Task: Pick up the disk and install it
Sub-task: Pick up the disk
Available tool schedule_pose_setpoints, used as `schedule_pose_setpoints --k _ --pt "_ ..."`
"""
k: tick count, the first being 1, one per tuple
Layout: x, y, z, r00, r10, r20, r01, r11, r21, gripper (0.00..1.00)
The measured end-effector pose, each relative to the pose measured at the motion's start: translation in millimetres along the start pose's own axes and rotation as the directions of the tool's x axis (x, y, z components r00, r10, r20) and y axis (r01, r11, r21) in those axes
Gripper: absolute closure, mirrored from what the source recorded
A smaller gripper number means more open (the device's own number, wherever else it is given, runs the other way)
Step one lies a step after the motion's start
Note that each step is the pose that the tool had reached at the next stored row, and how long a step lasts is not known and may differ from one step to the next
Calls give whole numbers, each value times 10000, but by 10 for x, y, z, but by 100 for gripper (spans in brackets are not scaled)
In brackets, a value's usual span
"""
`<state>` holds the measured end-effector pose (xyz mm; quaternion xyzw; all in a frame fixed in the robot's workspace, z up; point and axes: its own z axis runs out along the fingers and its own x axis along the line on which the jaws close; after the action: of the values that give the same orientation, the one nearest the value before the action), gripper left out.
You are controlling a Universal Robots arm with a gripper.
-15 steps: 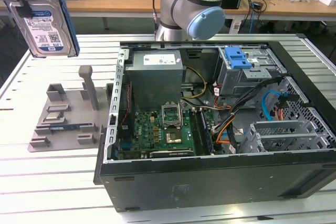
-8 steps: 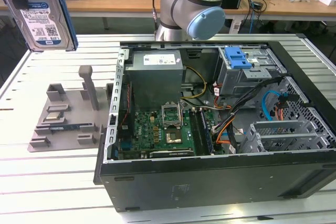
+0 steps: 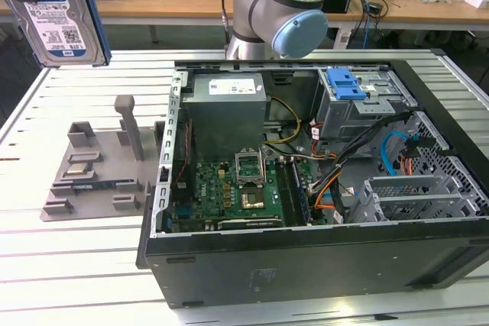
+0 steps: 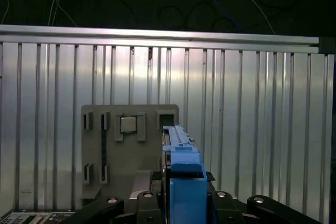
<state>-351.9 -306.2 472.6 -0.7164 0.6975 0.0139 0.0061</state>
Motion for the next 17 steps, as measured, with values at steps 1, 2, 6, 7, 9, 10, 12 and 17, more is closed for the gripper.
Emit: schedule_pose_setpoints --k 1,2,6,7,9,10,12,17 --pt "-1 0 -18 10000 0 -1 0 10000 -1 63" --pt "-2 0 -33 10000 0 0 0 10000 0 63" --pt "-3 1 -79 10000 0 -1 0 10000 -1 63" --pt "-3 1 -91 10000 0 0 0 10000 0 63" --pt "-5 1 -144 10000 0 -1 0 10000 0 63" --pt "-6 2 -170 10000 0 0 0 10000 -1 63" --pt "-10 2 -221 10000 0 -1 0 10000 0 63" --pt "-21 3 -387 10000 0 0 0 10000 -1 63"
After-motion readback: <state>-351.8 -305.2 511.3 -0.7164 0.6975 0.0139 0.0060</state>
